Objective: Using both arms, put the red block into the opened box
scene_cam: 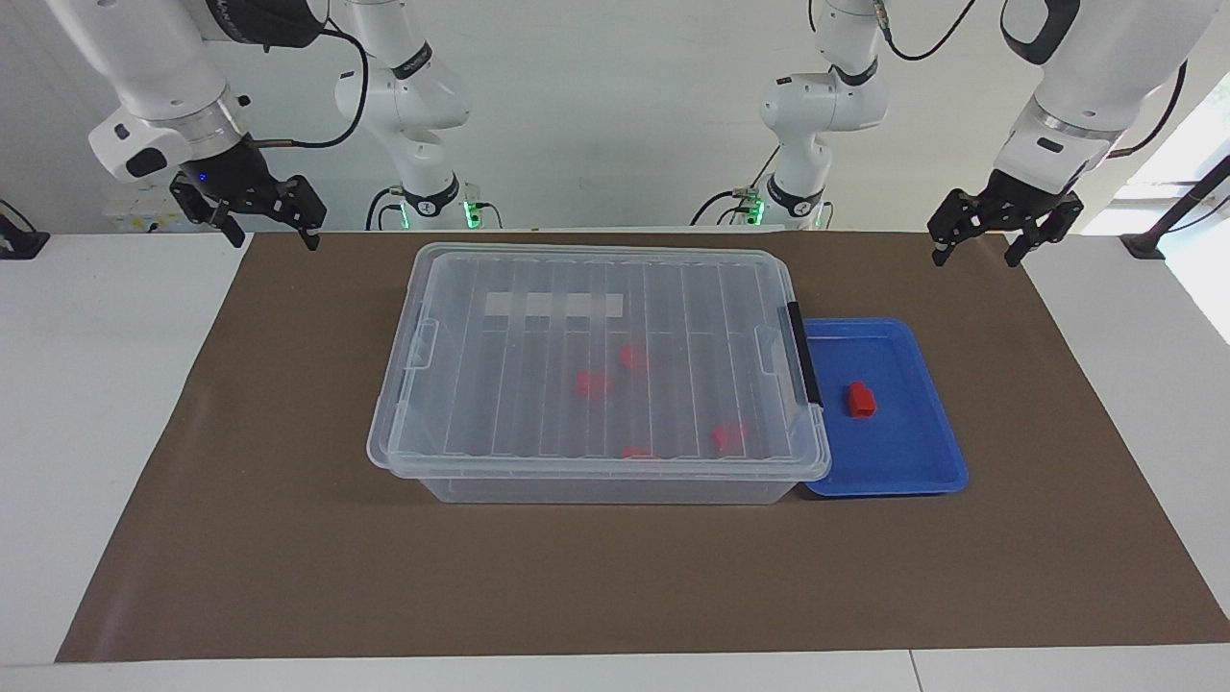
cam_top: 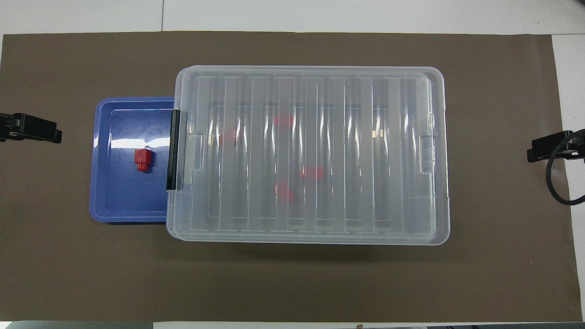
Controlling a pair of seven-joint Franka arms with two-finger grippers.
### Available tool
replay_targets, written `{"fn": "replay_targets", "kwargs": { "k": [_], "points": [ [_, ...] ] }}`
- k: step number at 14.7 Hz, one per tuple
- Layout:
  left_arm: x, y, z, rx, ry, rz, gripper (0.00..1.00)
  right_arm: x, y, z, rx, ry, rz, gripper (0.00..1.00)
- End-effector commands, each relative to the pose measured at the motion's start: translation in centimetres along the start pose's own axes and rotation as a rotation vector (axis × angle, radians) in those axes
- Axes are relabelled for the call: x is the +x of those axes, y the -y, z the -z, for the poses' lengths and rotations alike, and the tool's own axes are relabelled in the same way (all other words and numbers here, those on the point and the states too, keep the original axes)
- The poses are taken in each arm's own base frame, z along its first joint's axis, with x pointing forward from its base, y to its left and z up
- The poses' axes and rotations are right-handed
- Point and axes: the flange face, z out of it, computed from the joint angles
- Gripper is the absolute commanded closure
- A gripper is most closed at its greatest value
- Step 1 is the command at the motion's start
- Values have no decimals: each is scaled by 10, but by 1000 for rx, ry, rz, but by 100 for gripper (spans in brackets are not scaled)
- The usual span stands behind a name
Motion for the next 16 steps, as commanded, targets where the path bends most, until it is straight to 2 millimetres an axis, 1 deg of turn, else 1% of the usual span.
{"fn": "replay_targets", "kwargs": {
  "k": [1, 4, 6, 7, 10, 14, 15, 16],
  "points": [
    [-9, 3, 2, -12, -9, -5, 0, 0, 0, 2, 15, 2, 10, 0],
    [-9, 2, 2, -12, -9, -7, 0, 0, 1, 0, 13, 2, 13, 0],
    [-9, 2, 2, -12, -9, -7, 0, 4, 5, 0, 14, -16, 13, 0],
    [-9, 2, 2, -12, -9, -7, 0, 6, 12, -3, 12, -18, 23, 0],
    [-9, 2, 2, -12, -9, -7, 0, 15, 36, -7, 11, -43, -27, 0],
    [-9, 2, 2, -12, -9, -7, 0, 28, 56, -16, 17, -56, -18, 0],
    [-9, 2, 2, -12, -9, -7, 0, 33, 67, -22, 21, -48, -30, 0],
    [-9, 2, 2, -12, -9, -7, 0, 38, 79, -22, 22, -52, -53, 0]
  ]
}}
